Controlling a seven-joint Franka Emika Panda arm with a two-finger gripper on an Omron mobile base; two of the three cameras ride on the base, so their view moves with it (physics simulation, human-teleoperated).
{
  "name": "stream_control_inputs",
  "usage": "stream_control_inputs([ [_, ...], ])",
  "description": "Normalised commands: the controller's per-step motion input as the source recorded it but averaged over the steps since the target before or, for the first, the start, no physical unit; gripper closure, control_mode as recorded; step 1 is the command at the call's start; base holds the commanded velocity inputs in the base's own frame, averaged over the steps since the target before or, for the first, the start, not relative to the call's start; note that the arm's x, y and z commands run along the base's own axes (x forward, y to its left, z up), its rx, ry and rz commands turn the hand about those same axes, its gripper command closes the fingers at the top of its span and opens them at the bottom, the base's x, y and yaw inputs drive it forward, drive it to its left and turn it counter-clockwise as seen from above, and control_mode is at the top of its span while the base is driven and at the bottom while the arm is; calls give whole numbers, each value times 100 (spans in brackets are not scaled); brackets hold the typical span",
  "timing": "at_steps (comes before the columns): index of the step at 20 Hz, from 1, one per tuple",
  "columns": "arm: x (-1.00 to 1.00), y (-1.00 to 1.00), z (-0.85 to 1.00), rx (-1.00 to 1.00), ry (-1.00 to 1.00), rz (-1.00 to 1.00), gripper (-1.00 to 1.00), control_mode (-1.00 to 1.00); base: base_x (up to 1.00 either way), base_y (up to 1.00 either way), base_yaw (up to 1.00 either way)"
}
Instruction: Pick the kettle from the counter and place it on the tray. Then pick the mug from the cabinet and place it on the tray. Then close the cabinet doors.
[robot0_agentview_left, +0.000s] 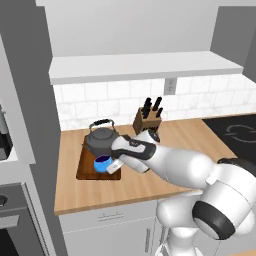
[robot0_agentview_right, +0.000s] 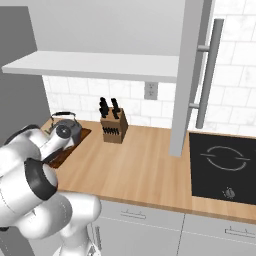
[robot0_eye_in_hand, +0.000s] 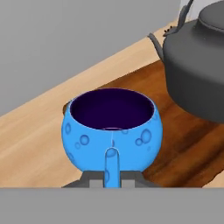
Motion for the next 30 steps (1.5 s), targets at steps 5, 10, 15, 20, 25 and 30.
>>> stream_control_inputs([
  [5,16,0,-16,0,4,4,100,-100,0,0,0],
  [10,18,3,-9,0,1,4,100,-100,0,0,0],
  [15,17,5,-12,0,0,3,100,-100,0,0,0],
  [20,16,7,-17,0,0,2,100,-100,0,0,0],
  [25,12,6,-14,0,0,3,100,-100,0,0,0],
  [30,2,5,-12,-4,0,2,-100,-100,0,0,0],
])
